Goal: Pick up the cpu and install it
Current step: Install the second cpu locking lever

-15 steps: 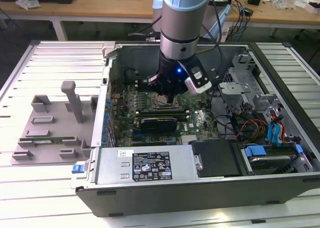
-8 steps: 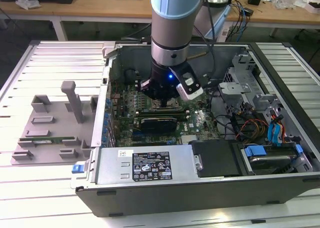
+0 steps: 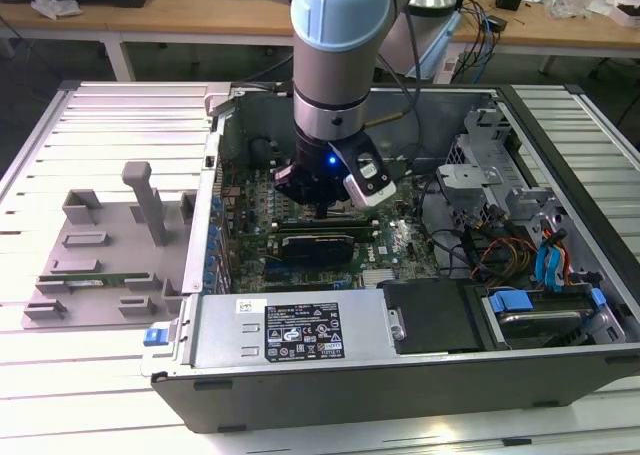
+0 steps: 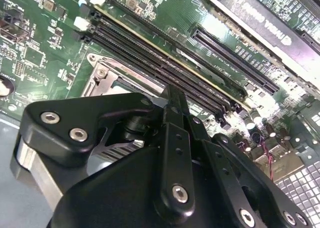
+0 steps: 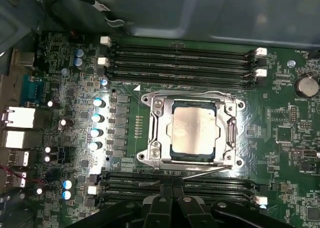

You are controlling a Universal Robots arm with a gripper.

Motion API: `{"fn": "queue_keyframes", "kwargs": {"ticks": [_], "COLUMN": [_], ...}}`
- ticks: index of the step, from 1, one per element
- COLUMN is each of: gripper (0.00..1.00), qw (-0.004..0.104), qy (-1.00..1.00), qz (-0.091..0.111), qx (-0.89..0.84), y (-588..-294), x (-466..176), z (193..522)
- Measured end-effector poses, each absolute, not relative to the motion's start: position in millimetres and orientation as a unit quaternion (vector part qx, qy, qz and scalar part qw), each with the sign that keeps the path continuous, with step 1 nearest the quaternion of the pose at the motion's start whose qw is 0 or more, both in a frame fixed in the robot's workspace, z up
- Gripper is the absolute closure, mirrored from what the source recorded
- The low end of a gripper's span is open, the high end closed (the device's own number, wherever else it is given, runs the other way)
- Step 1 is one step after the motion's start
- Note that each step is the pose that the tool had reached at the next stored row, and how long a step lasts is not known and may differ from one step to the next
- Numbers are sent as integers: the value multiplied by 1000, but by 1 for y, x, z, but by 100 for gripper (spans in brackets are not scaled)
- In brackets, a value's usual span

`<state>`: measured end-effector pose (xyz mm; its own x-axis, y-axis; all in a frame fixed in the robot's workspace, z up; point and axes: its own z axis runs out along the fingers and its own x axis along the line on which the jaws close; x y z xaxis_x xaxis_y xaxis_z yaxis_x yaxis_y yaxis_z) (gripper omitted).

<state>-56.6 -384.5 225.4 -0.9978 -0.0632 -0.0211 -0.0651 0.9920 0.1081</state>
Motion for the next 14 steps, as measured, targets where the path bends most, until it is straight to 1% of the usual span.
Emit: {"fn": "queue_keyframes", "kwargs": {"ticks": [14], "gripper": [89], "qw": [9], "qy": [998], "qz": [55], "qx": [-32], "y": [-381], "x": [-68], "z": [215]}}
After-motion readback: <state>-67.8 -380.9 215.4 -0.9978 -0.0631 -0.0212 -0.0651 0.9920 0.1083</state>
